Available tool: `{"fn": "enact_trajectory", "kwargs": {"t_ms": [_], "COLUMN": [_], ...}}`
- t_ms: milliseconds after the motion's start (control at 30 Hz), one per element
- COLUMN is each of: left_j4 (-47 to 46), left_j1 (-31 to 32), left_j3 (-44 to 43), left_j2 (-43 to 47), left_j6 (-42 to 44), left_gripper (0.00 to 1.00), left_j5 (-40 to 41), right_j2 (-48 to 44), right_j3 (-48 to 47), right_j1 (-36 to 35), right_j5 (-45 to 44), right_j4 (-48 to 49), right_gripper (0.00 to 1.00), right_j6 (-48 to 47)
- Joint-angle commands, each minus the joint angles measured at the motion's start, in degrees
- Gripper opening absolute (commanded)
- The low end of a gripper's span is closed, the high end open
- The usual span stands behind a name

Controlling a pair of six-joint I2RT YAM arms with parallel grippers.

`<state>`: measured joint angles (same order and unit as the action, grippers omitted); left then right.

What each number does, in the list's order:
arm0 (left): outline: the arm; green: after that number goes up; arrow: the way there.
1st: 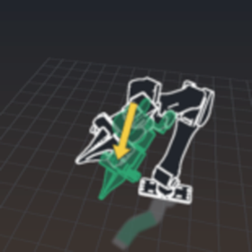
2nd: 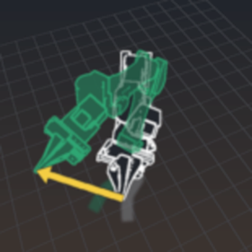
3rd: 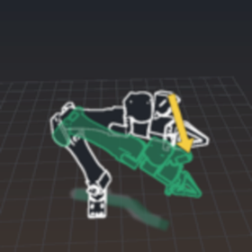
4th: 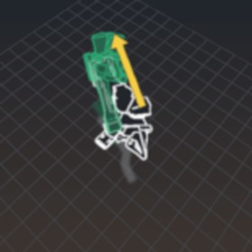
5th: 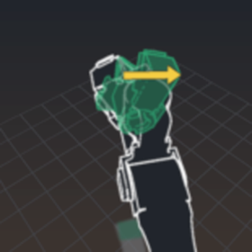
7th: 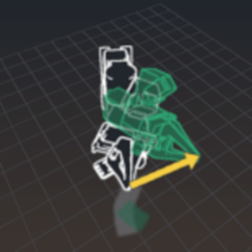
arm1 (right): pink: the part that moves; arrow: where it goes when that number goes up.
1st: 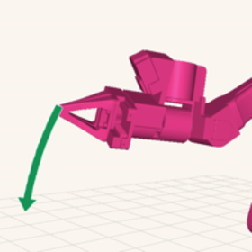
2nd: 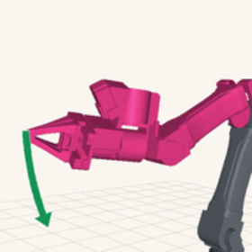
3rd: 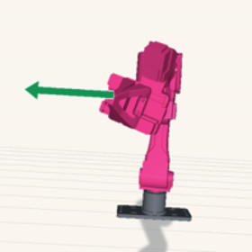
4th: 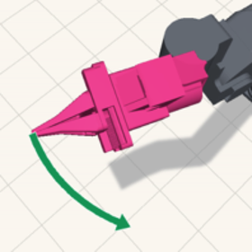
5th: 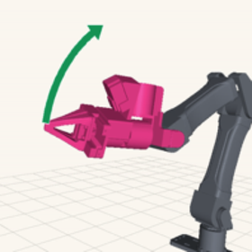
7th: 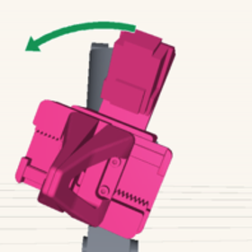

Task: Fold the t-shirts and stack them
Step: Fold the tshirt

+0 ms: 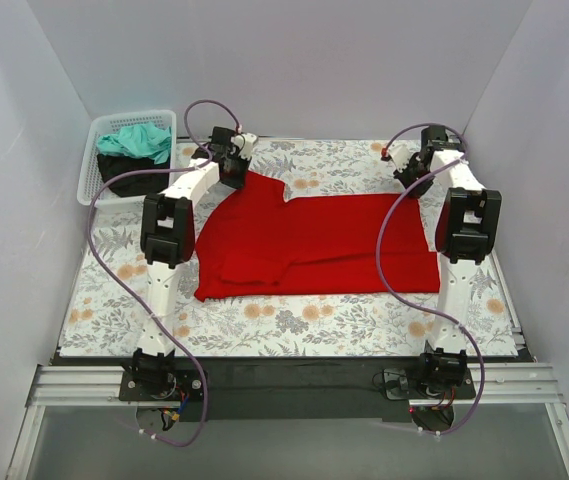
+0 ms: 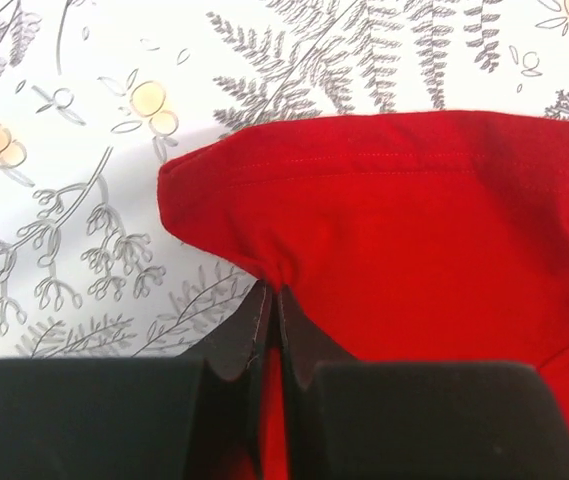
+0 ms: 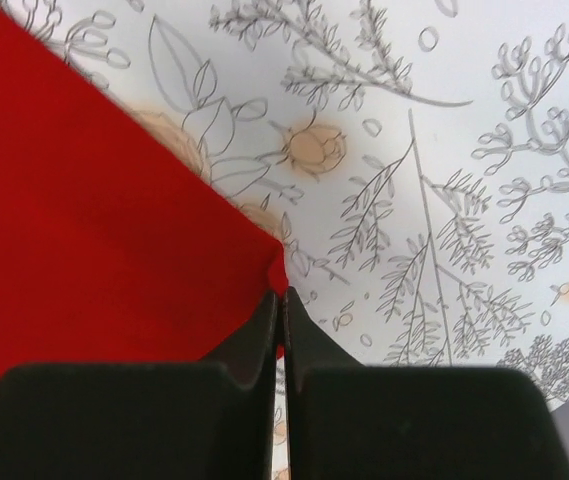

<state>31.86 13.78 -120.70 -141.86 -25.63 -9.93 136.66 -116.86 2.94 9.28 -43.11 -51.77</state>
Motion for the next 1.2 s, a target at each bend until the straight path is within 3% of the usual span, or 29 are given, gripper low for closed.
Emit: {"fn": "enact_trajectory", "kwargs": {"t_ms": [0,267,767,1167], "left_j4": [0.58,-1.09,1.19,4.53], "left_j1": [-1.65,-2.88,-3.06,-2.88], "left_j3": [0.46,16.25,41.94,55.92], "left_j2": [7.55,23.90,48.15,53.88], "left_j6": [-0.13,3.47,6.11,3.48], "left_gripper": [0.00,0.00,0.00,0.00], "left_j5": [-2.01,-9.74,-13.01,-14.41], "right_j2": [-5.08,-16.42,-31.80,-31.54], "right_j3": [2.51,13.04,30.80,39.69], "right_j1": [0.93,1.72,2.42,2.86], "right_j5": [-0.49,1.27,-0.66,-1.72], "right_j4": [-2.85,-2.94,-3.38,-3.21], "right_gripper": [0.01,0.01,0.01,0.01], "right_j6": [-1.66,-4.83,-10.98,-9.58]}}
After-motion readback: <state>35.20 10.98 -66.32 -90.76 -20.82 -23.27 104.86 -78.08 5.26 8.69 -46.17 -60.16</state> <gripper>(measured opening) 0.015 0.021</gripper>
